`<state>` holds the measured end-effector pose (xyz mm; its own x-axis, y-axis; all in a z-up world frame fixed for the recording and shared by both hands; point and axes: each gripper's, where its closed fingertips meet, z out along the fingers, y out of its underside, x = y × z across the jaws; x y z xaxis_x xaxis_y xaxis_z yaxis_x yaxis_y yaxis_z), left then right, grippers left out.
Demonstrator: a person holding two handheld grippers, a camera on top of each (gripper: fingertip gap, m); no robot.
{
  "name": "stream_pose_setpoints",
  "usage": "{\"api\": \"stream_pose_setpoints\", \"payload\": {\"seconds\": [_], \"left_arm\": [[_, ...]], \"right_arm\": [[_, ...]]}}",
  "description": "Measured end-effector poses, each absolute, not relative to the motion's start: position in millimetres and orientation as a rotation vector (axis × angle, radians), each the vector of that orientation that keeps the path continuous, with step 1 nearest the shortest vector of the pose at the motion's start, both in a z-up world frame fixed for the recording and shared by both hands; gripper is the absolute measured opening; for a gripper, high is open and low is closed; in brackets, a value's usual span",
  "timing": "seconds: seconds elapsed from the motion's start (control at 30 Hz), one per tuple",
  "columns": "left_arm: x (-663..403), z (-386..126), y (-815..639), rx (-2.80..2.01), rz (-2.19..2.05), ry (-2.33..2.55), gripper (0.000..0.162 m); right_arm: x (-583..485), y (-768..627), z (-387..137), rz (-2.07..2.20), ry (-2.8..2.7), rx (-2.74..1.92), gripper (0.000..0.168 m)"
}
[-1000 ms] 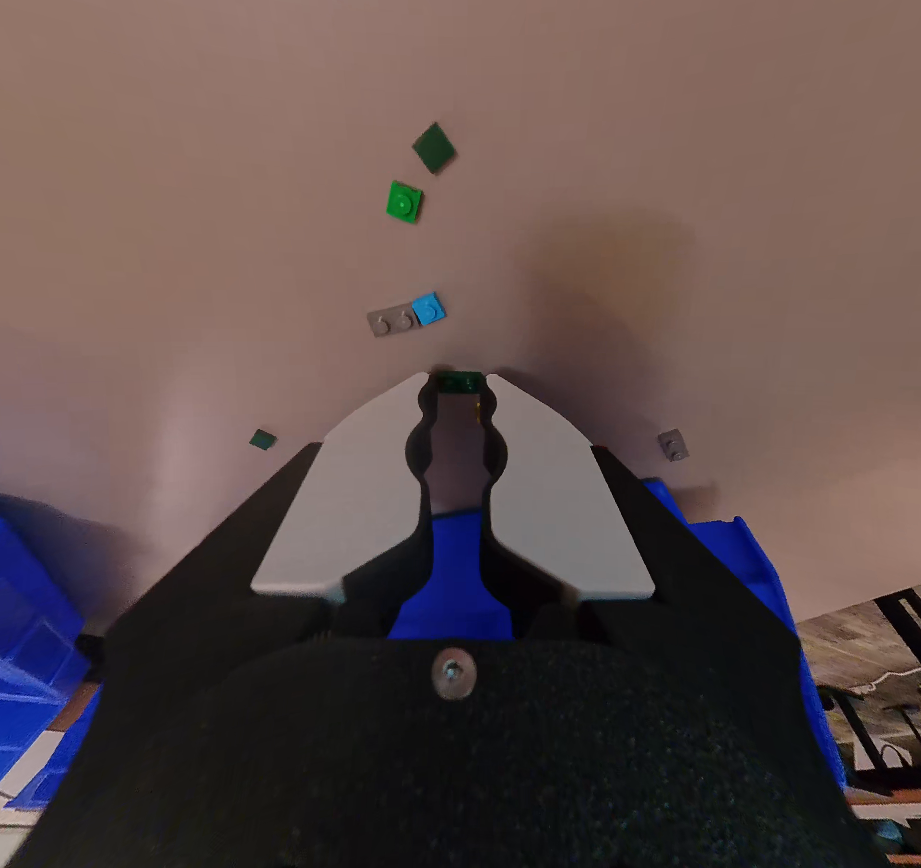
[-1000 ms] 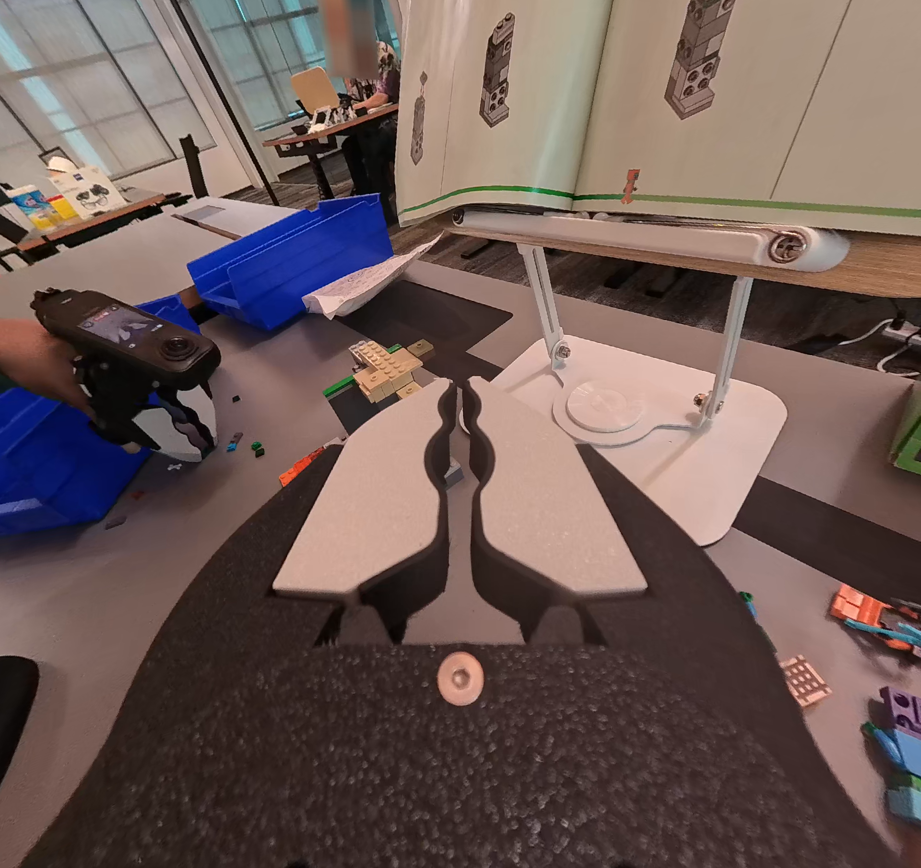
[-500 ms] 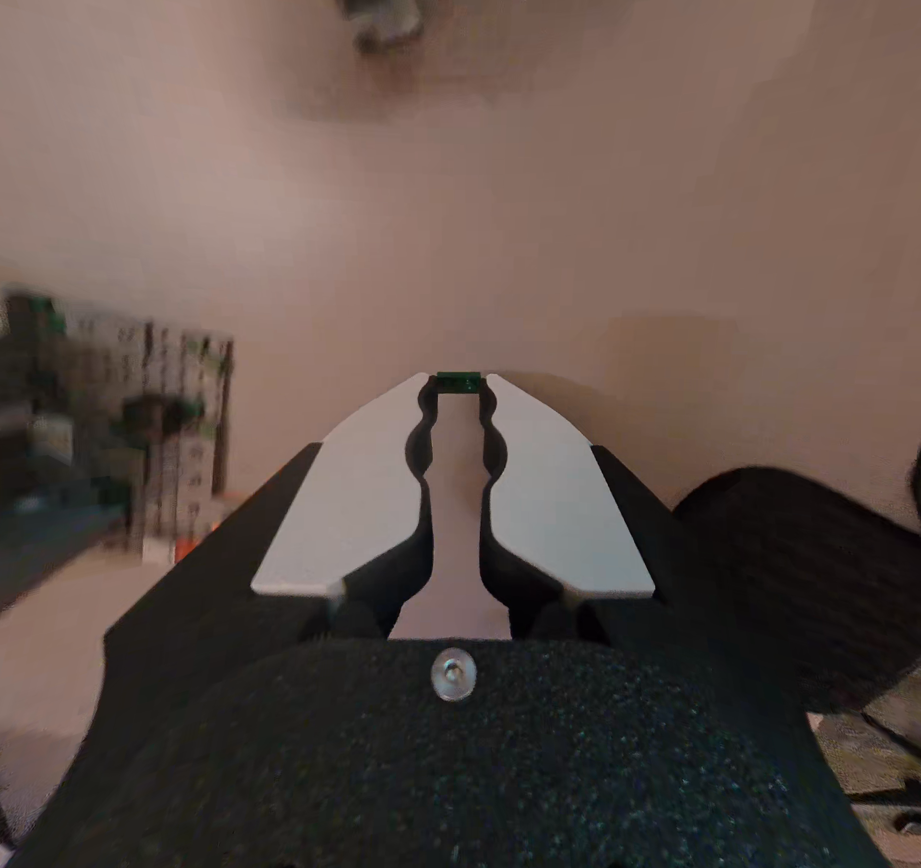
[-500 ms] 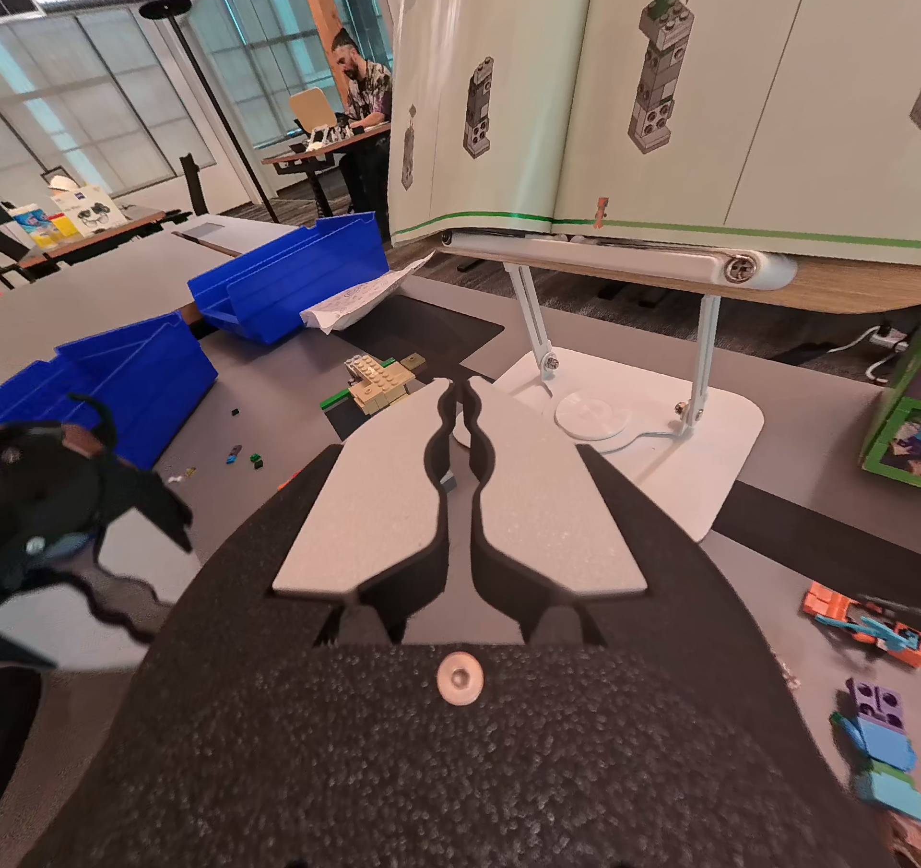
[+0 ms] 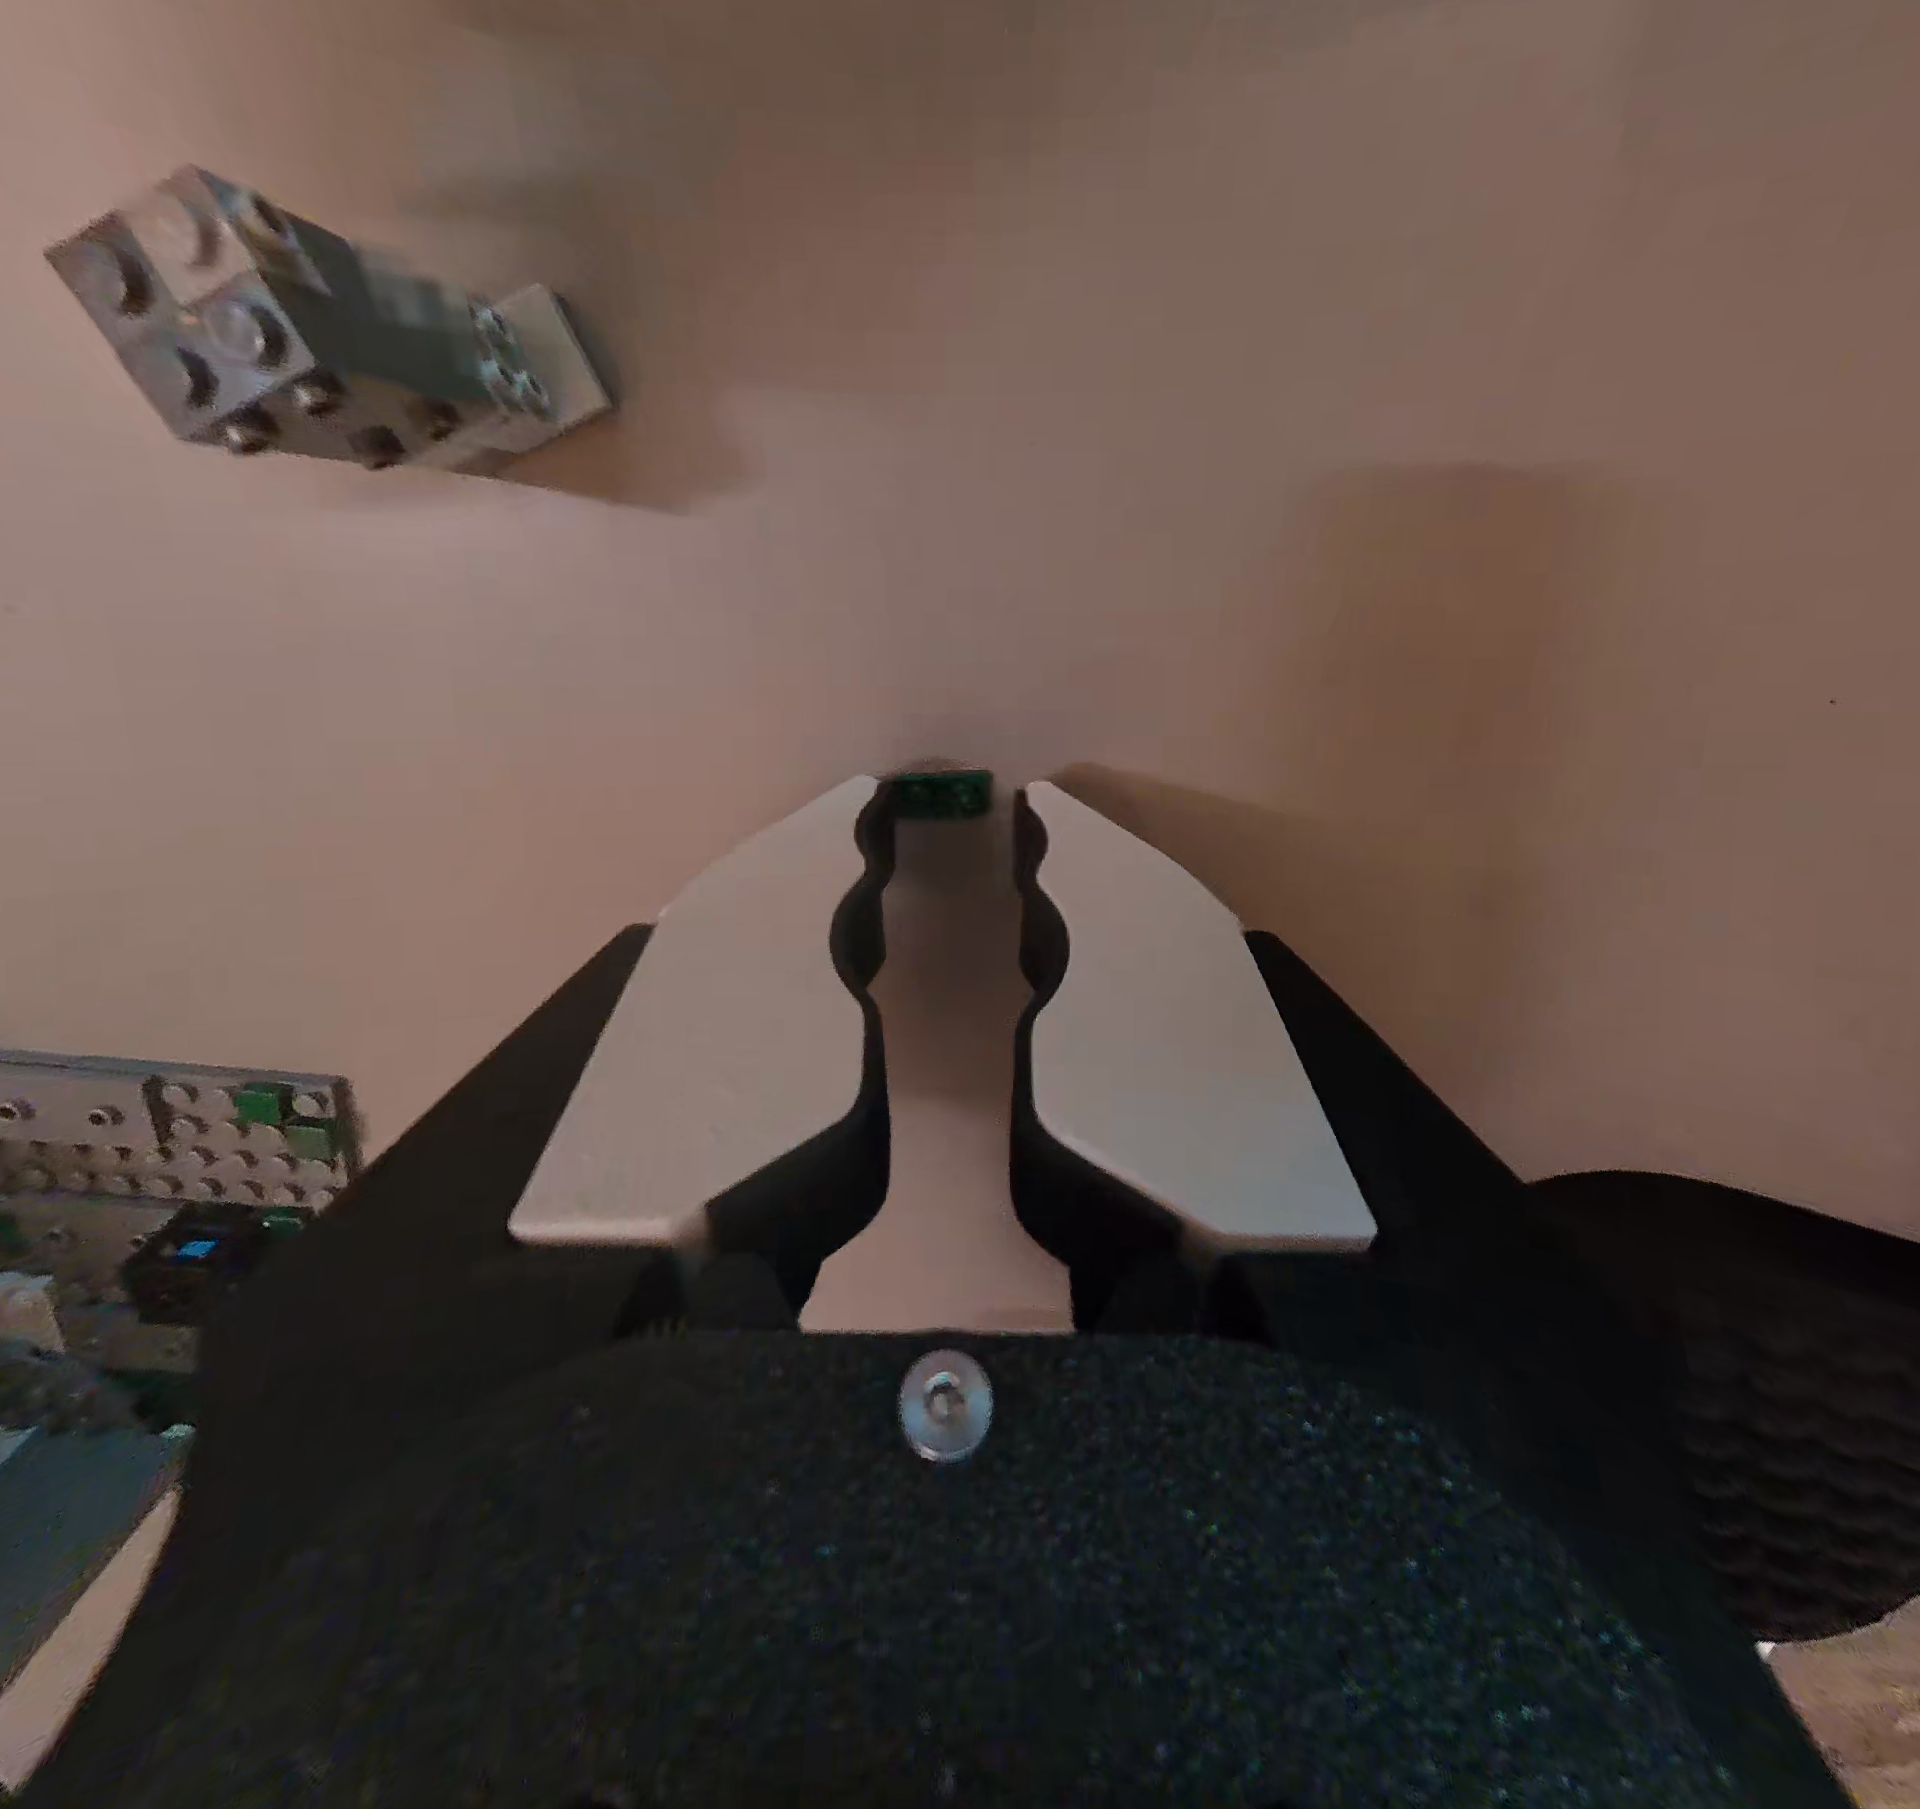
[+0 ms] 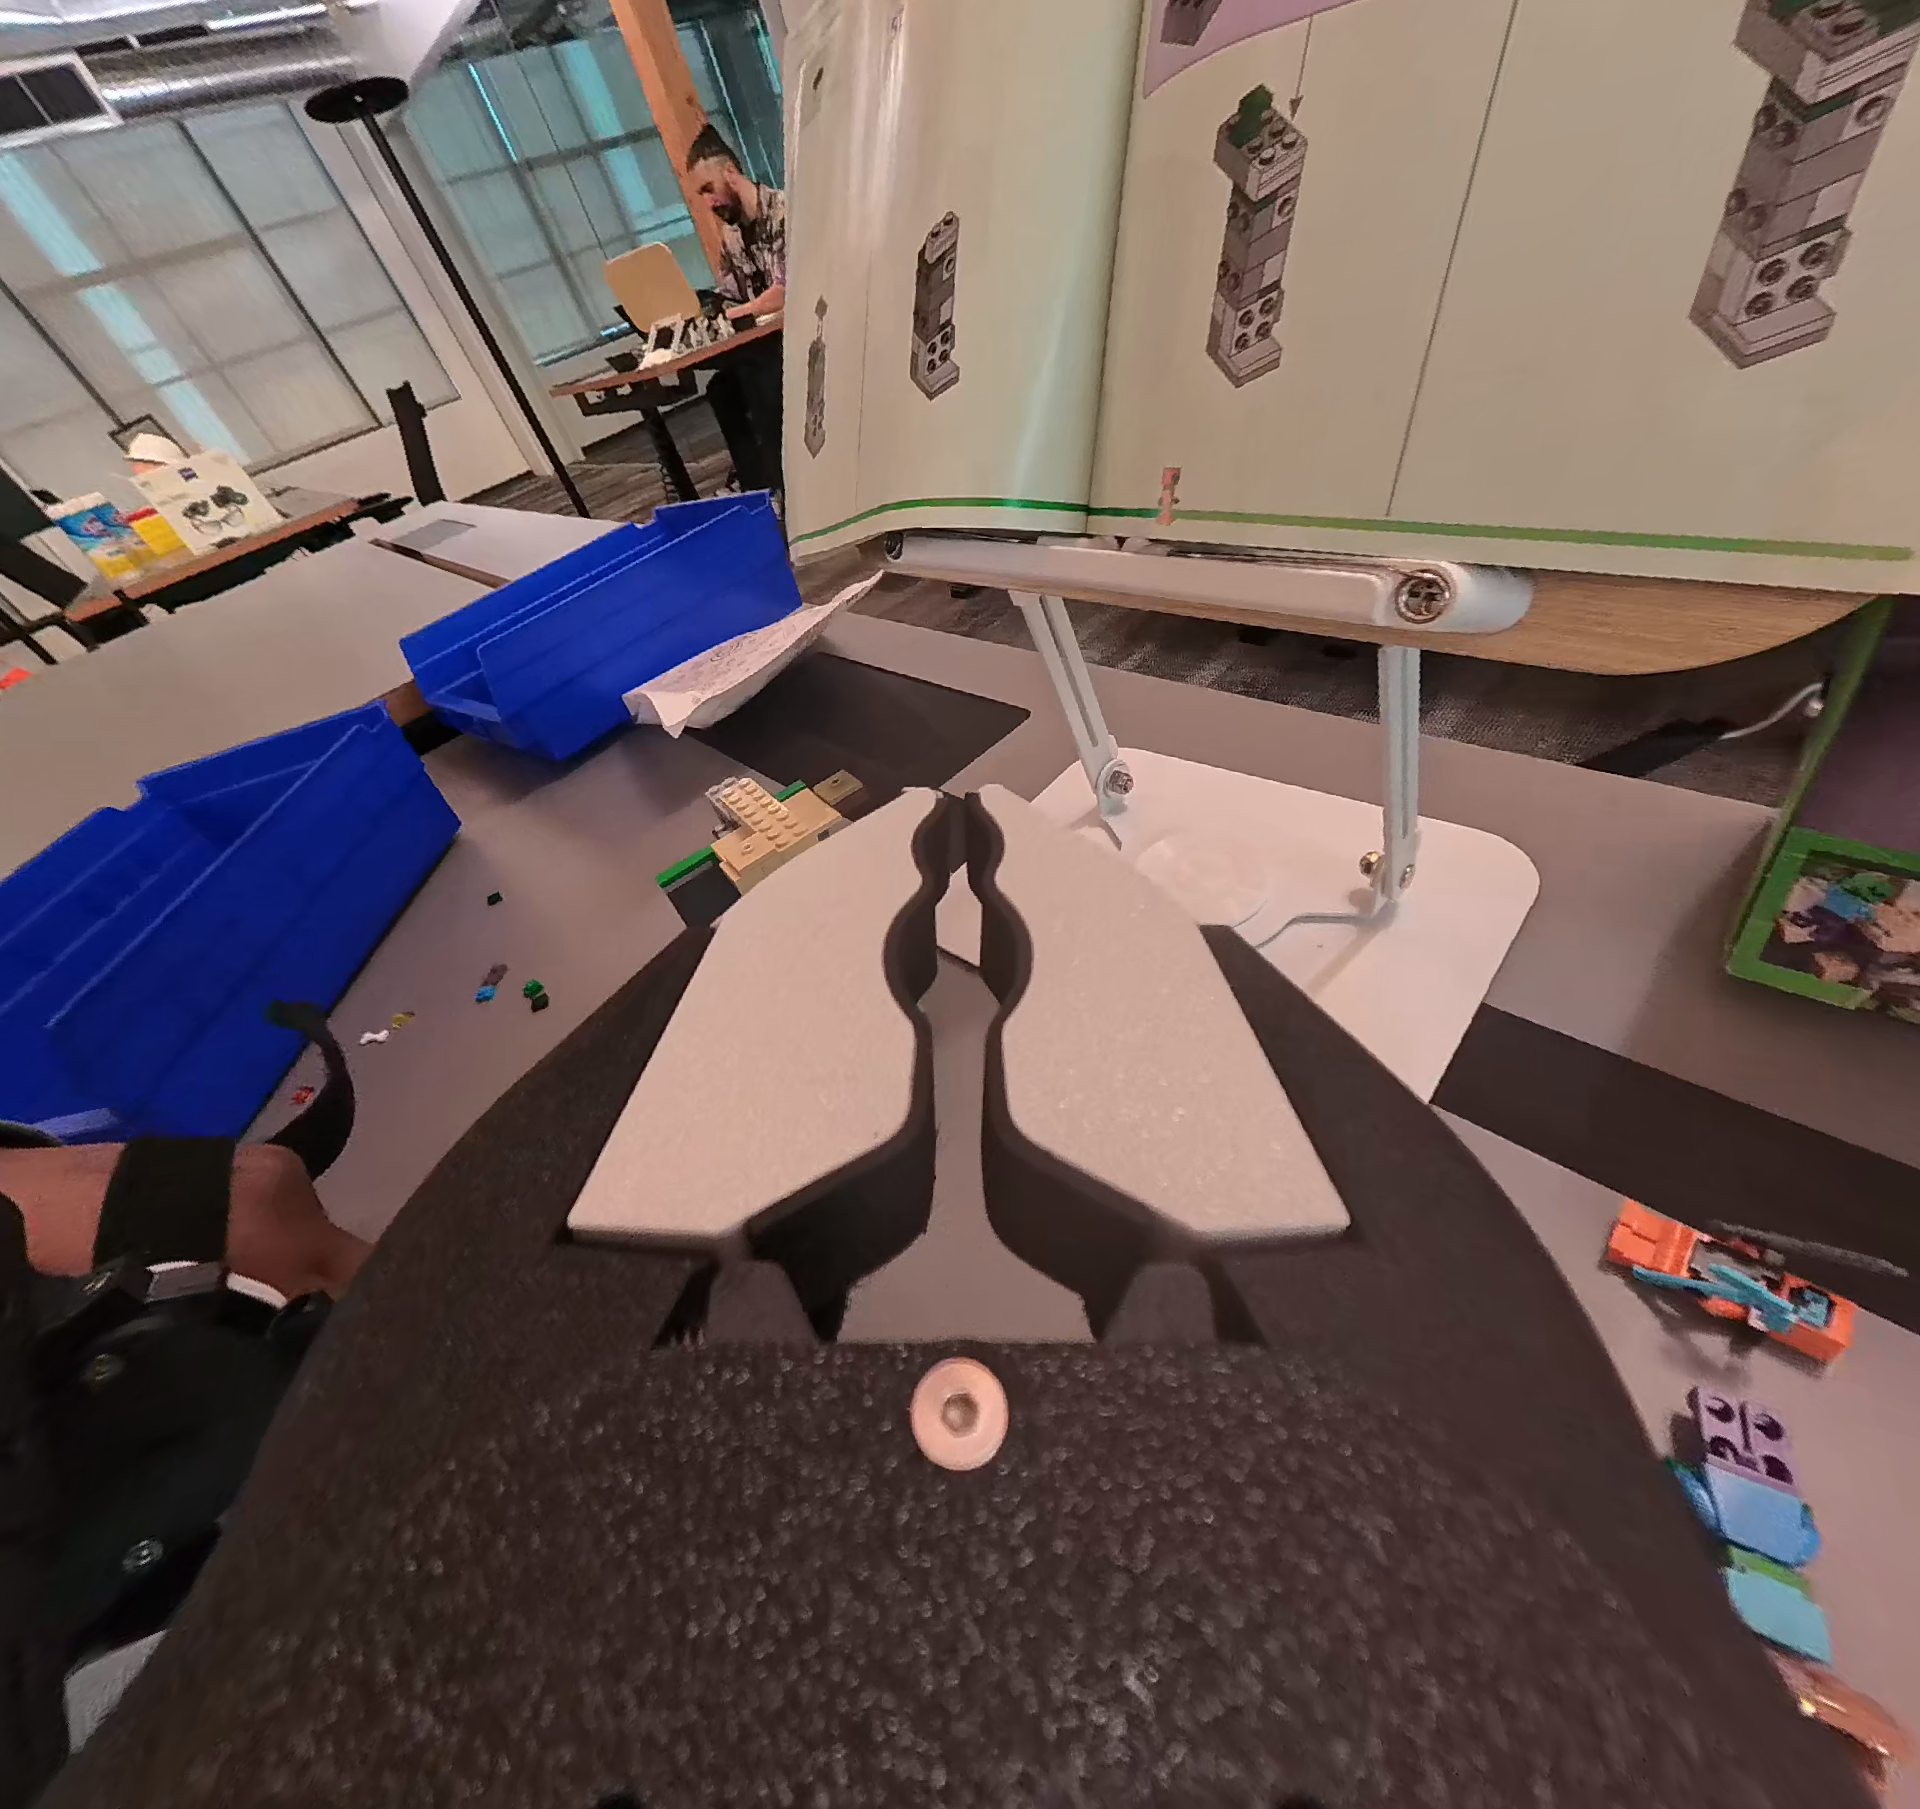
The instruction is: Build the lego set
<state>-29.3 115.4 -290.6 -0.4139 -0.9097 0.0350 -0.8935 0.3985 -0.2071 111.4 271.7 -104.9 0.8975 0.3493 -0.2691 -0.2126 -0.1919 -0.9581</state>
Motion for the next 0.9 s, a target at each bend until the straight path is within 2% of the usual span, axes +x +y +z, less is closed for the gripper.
{"api": "stream_pose_setpoints", "payload": {"seconds": [0.07, 0.17, 0.47, 0.57, 0.7, 0.9], "left_arm": [[-32, -289, 114, -1.655, -0.312, 2.549, 0.030], [-41, -281, 116, -1.644, -0.331, 2.529, 0.035], [-137, -219, 252, -1.999, -0.129, 2.093, 0.027], [-185, -228, 299, -2.150, -0.077, 1.992, 0.022], [-234, -257, 326, -2.324, -0.001, 1.935, 0.025], [-262, -282, 332, -2.329, 0.064, 2.027, 0.024]], "right_arm": [[112, 272, -106, 0.514, -0.102, -1.693, 0.001], [110, 272, -108, 0.515, -0.106, -1.700, 0.001], [107, 274, -112, 0.527, -0.111, -1.714, 0.002], [102, 274, -115, 0.527, -0.126, -1.725, 0.002], [99, 274, -118, 0.509, -0.148, -1.740, 0.002], [104, 276, -125, 0.517, -0.127, -1.754, 0.002]]}}
